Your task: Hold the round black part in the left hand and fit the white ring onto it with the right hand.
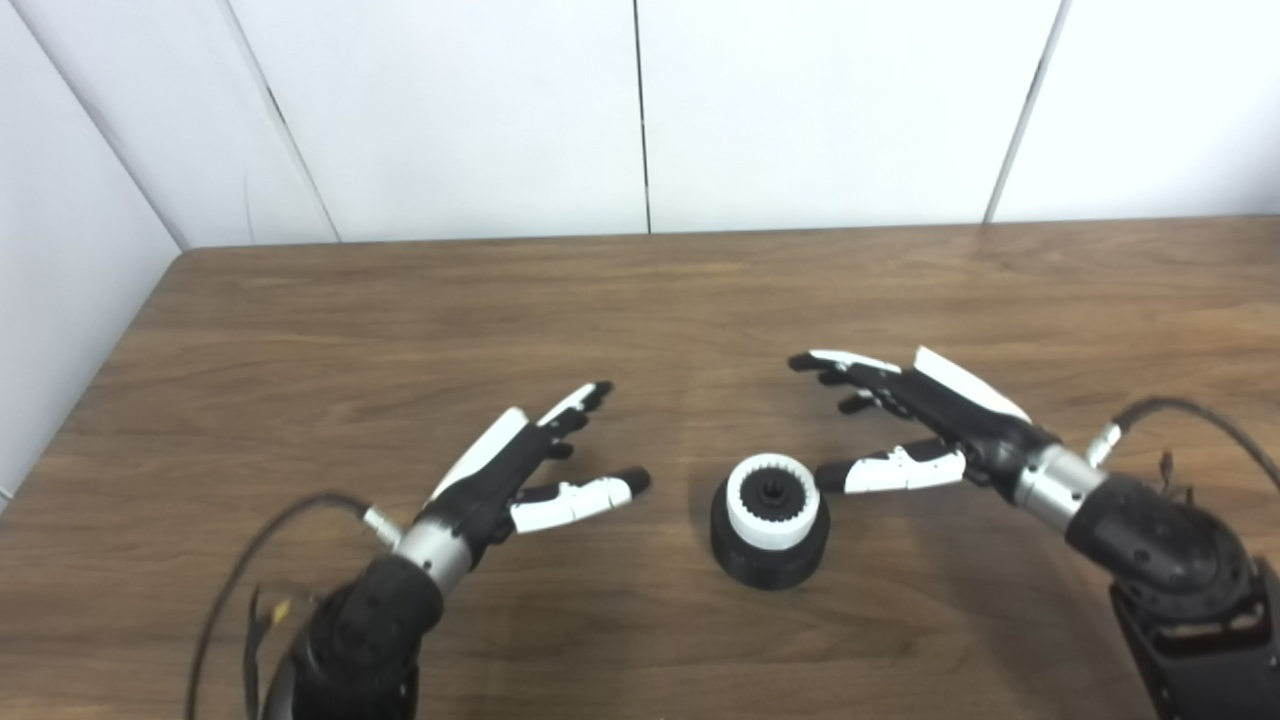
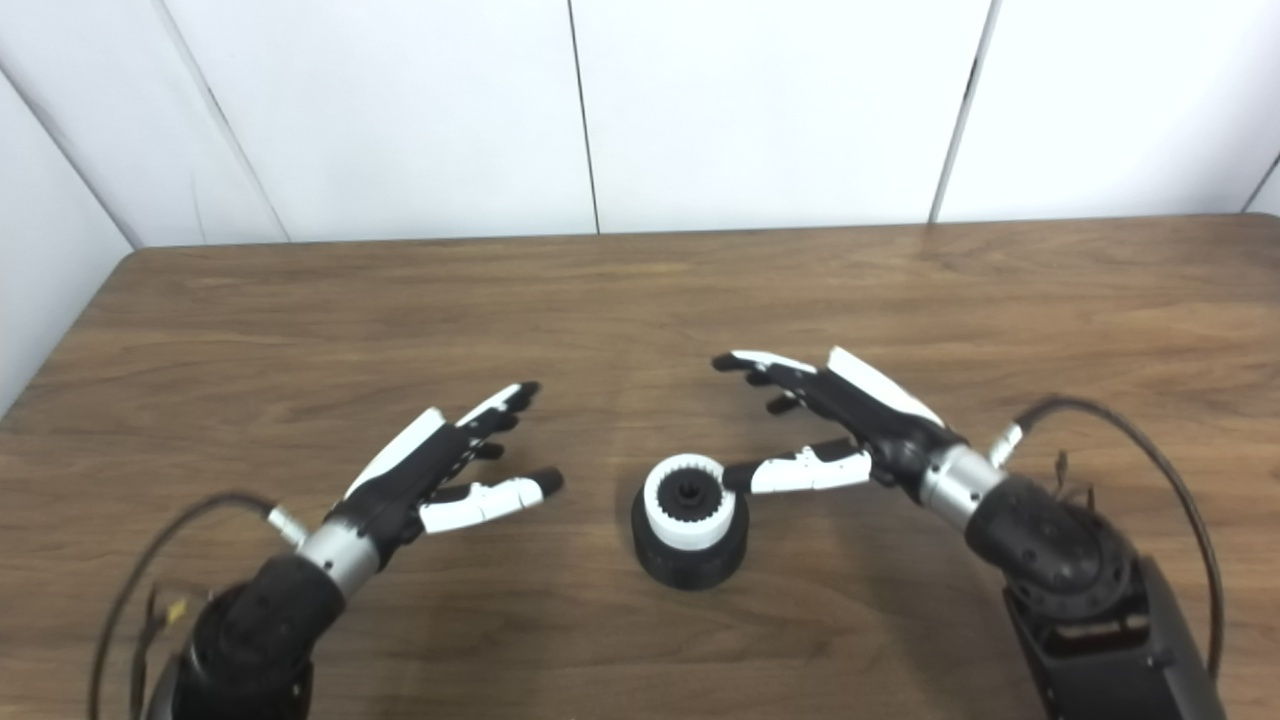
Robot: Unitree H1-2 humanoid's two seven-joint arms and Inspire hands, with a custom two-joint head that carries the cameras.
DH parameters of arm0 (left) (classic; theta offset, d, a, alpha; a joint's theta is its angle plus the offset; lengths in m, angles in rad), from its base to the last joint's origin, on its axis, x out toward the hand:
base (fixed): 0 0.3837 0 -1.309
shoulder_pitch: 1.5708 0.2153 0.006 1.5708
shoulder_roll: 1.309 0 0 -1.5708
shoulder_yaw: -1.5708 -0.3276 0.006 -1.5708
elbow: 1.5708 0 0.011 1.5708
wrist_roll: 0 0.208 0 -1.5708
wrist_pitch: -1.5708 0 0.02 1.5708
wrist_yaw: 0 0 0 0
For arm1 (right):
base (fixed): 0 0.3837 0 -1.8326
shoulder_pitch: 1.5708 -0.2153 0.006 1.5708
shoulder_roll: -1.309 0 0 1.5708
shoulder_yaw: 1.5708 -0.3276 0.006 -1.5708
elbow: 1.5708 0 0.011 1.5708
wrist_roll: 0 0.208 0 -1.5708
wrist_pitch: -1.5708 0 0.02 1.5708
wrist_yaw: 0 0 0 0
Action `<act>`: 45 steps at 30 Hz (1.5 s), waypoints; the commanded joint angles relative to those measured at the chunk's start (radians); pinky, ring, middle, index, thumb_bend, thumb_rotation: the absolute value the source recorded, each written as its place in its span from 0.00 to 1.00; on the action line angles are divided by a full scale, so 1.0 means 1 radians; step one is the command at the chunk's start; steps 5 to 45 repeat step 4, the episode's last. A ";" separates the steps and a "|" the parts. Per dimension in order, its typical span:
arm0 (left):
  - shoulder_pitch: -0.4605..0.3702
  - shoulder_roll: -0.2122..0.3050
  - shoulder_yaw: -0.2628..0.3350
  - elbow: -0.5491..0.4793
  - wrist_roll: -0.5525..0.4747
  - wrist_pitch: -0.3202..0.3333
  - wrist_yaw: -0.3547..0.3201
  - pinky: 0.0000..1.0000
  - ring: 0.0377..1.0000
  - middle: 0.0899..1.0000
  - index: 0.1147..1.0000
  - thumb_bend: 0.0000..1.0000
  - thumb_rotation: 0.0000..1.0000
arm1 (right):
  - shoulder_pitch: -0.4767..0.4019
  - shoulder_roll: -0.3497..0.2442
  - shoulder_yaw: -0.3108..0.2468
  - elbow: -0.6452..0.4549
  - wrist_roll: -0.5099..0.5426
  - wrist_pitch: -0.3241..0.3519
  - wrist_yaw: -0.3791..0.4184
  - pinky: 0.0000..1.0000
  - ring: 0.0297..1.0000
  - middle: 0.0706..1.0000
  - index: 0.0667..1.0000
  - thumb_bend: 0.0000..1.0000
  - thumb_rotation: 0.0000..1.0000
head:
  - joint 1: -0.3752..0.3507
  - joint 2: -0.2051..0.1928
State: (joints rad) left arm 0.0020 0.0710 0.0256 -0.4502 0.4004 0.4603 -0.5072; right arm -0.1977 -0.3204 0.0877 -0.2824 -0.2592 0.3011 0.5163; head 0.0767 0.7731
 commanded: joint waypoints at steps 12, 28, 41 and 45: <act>-0.015 -0.126 0.127 -0.015 -0.236 0.006 0.139 1.00 1.00 1.00 1.00 0.59 0.93 | 0.052 0.176 -0.144 -0.041 0.217 0.052 -0.149 0.86 0.92 0.95 0.93 0.49 0.80 | -0.007 0.004; -0.015 -0.126 0.127 -0.015 -0.236 0.006 0.139 1.00 1.00 1.00 1.00 0.59 0.93 | 0.052 0.176 -0.144 -0.041 0.217 0.052 -0.149 0.86 0.92 0.95 0.93 0.49 0.80 | -0.007 0.004; -0.015 -0.126 0.127 -0.015 -0.236 0.006 0.139 1.00 1.00 1.00 1.00 0.59 0.93 | 0.052 0.176 -0.144 -0.041 0.217 0.052 -0.149 0.86 0.92 0.95 0.93 0.49 0.80 | -0.007 0.004; -0.015 -0.126 0.127 -0.015 -0.236 0.006 0.139 1.00 1.00 1.00 1.00 0.59 0.93 | 0.052 0.176 -0.144 -0.041 0.217 0.052 -0.149 0.86 0.92 0.95 0.93 0.49 0.80 | -0.007 0.004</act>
